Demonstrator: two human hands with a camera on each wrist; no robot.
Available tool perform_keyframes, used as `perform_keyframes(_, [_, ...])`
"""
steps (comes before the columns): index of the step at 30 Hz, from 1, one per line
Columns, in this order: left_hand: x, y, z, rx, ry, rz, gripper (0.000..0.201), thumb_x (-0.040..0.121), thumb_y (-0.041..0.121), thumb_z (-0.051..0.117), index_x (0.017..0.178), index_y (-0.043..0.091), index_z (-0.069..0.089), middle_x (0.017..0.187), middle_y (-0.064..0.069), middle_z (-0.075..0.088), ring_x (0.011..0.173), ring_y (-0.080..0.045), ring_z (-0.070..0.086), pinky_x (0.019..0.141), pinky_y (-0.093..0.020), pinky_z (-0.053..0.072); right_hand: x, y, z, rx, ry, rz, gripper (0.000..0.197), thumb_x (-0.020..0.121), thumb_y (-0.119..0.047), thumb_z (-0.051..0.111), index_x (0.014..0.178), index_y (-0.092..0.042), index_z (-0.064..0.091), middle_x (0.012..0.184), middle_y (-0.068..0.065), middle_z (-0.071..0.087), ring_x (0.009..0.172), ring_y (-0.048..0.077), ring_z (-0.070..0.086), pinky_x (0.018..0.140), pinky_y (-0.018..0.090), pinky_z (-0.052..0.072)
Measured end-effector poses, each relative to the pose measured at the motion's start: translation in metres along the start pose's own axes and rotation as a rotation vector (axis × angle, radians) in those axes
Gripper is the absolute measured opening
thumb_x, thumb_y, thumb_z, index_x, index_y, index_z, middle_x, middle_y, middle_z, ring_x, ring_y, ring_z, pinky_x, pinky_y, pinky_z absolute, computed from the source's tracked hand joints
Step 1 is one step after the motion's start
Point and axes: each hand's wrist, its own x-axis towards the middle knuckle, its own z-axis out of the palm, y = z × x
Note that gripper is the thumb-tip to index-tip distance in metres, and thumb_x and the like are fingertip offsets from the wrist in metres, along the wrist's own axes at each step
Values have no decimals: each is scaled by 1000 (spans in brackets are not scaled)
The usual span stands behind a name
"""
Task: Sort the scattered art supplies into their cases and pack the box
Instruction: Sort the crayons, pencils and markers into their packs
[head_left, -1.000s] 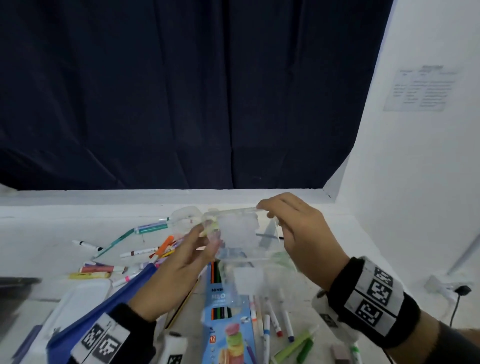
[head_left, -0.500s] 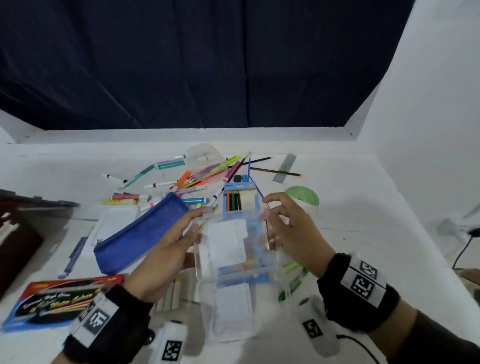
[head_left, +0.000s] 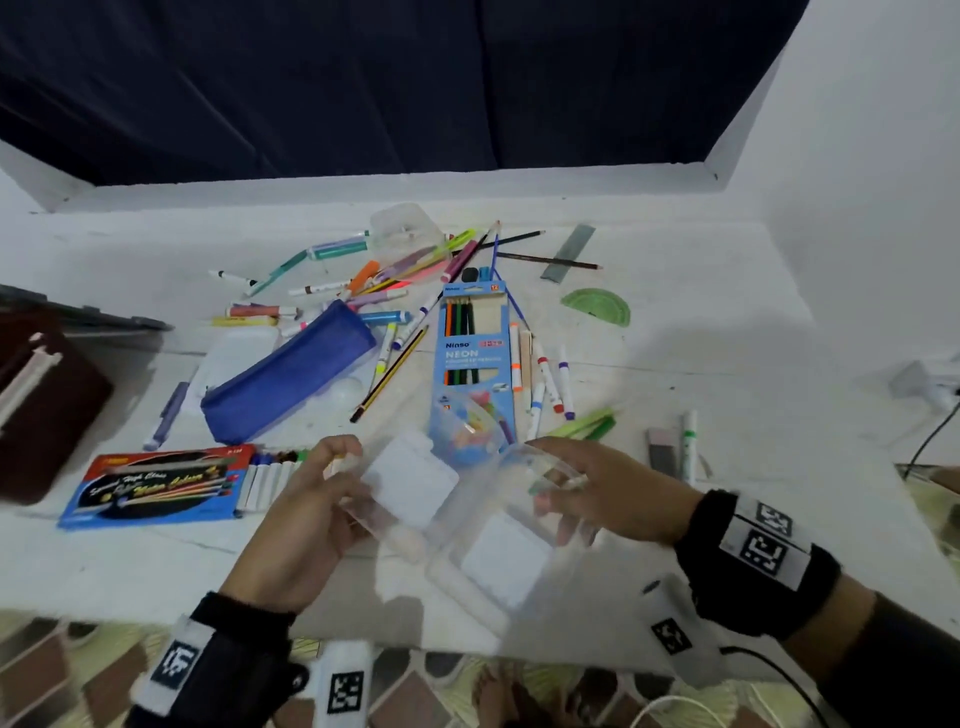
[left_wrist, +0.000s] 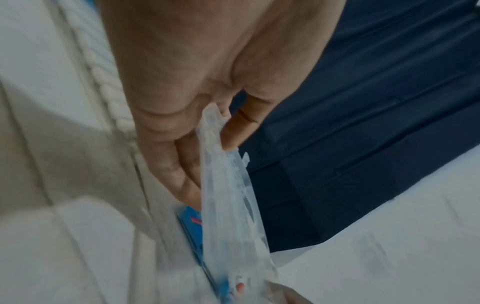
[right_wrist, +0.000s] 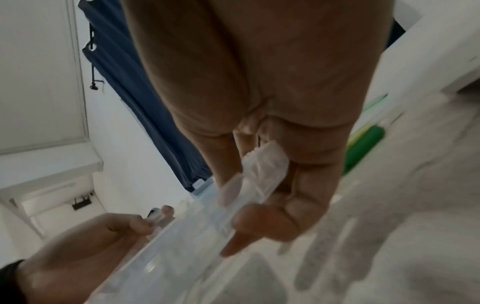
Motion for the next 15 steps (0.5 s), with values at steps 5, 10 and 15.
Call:
perform_keyframes(5, [-26,-4,-11,547,-129,80,36,74,-3,75,98,20,61,98,-5,66,81,-19,62,70,-31,48,-13,13,-8,-236,-143,33,57,96,-20,63,147,-29,39,93,2,64,67,19,72,53,25,52])
perform_keyframes(10, [-31,-6,-14,965,-190,150,40,80,3,80,106,30,69,91,-4,65,70,-24,65,72,-28,52,-19,20,-10,-565,31,-105,55,86,-27,74,138,-26,55,100,3,65,85,13,60,77,22,47])
perform_keyframes(15, [-25,-14,-10,1206,-170,309,35,76,21,85,96,44,67,83,11,66,71,-11,63,65,-20,49,-33,23,-4,-775,191,-224,51,86,-35,71,134,-32,56,118,-4,54,110,16,52,92,30,46])
